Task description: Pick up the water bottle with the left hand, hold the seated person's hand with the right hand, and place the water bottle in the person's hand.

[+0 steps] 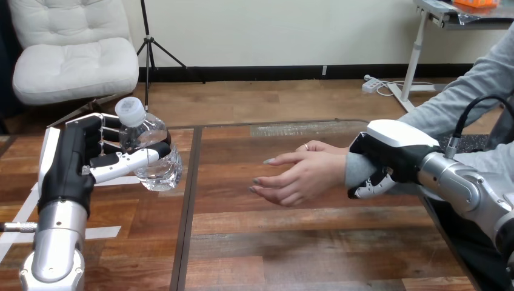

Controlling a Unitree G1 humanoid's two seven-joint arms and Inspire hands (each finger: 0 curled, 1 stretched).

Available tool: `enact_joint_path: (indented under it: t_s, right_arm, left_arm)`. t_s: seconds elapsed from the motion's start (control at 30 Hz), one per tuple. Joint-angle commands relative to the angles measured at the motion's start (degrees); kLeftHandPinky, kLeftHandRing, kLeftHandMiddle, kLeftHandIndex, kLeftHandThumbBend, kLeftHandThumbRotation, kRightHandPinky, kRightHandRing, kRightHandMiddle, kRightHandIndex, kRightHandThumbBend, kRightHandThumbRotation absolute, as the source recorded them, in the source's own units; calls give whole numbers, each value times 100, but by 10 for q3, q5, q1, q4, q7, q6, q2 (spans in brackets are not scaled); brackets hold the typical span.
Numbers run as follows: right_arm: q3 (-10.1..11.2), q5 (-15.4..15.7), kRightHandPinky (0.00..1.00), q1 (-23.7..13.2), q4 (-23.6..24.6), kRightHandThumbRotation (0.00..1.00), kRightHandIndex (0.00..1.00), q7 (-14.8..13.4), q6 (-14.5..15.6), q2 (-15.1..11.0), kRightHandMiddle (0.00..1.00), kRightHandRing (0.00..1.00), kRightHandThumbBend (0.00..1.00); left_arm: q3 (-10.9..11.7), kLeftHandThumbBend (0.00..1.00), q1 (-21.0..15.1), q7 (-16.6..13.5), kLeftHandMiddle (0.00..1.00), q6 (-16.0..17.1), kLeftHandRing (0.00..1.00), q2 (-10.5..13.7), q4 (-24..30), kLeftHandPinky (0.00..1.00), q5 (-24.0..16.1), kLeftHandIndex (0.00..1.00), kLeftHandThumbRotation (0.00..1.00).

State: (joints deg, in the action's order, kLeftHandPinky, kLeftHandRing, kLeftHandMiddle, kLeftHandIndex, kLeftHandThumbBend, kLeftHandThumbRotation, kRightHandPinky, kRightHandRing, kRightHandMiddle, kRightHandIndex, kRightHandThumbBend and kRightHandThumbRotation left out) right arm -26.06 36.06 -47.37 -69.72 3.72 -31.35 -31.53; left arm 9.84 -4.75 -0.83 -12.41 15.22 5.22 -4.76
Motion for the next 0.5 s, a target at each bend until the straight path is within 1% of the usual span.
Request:
enact_joint_path:
  t_s: [0.0,0.27,0.47]
  right_arm:
    - [16,-11,22,-83,46,0,35,-19,-24,21,33,27,56]
    - [14,-7,21,-87,46,0,35,-28,-31,25,32,26,57]
    - [14,-7,21,-91,47,0,35,-25,-32,28,32,25,58]
  left_arm:
    - [1,70,-43,-6,40,13,35,0,19,30,1,43,0]
    - [1,70,-42,-6,40,14,35,1,19,30,-1,43,0]
    - [2,70,-43,-5,40,13,35,0,20,30,3,43,0]
